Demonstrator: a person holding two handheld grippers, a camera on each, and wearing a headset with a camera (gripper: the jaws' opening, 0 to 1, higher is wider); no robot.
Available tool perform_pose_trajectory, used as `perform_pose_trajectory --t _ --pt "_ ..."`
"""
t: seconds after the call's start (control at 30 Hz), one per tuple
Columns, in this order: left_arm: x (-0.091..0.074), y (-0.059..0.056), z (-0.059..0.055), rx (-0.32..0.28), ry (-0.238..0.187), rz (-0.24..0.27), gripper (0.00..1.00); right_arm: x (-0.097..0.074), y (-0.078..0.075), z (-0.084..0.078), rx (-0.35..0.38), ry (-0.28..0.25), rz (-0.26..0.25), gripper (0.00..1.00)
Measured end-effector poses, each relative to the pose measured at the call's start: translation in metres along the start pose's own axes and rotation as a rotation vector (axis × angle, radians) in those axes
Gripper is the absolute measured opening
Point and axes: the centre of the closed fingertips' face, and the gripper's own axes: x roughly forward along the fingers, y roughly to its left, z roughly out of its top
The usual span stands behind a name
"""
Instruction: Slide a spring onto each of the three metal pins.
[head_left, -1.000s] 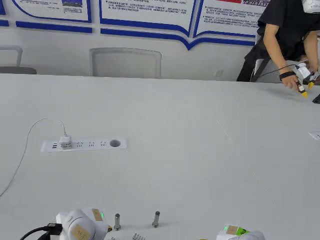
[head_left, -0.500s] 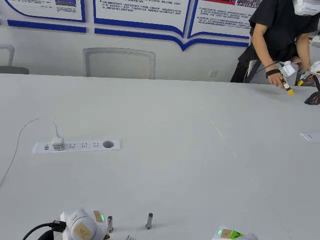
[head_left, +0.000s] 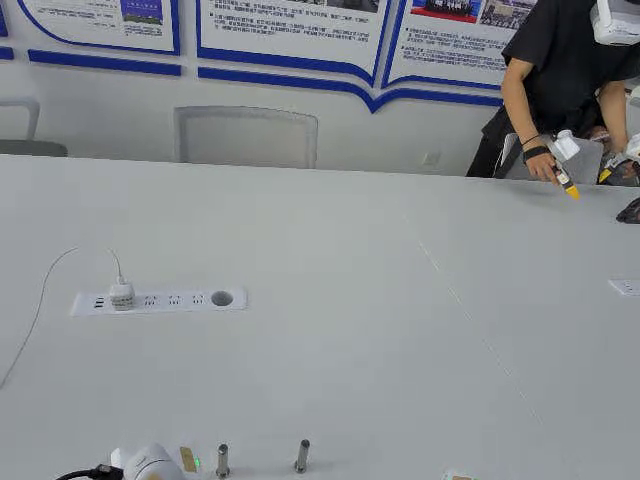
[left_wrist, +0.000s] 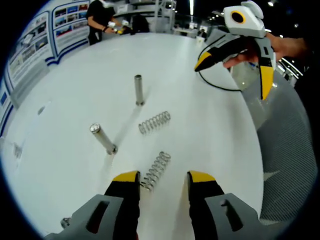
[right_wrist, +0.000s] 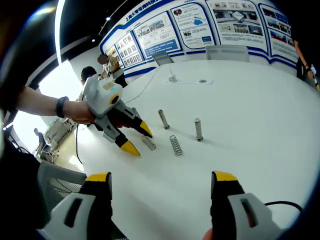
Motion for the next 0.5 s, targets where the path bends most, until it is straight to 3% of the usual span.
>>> perform_pose_trajectory --t 0.13,0.37,0.5 --pt "-0.003 0.002 -0.003 -0.007 -0.007 0.019 0.3 0.002 0.002 0.001 -0.004 0.0 0.005 0.83" --pt "-0.004 0.013 -0.005 0.013 0.0 0.099 0.14 0.005 0.007 -0.002 -0.03 0.017 0.015 0.83" --pt "-0.005 0.012 -0.006 -0.009 0.0 0.115 0.12 0.005 0.011 -0.001 -0.046 0.023 0.021 0.84"
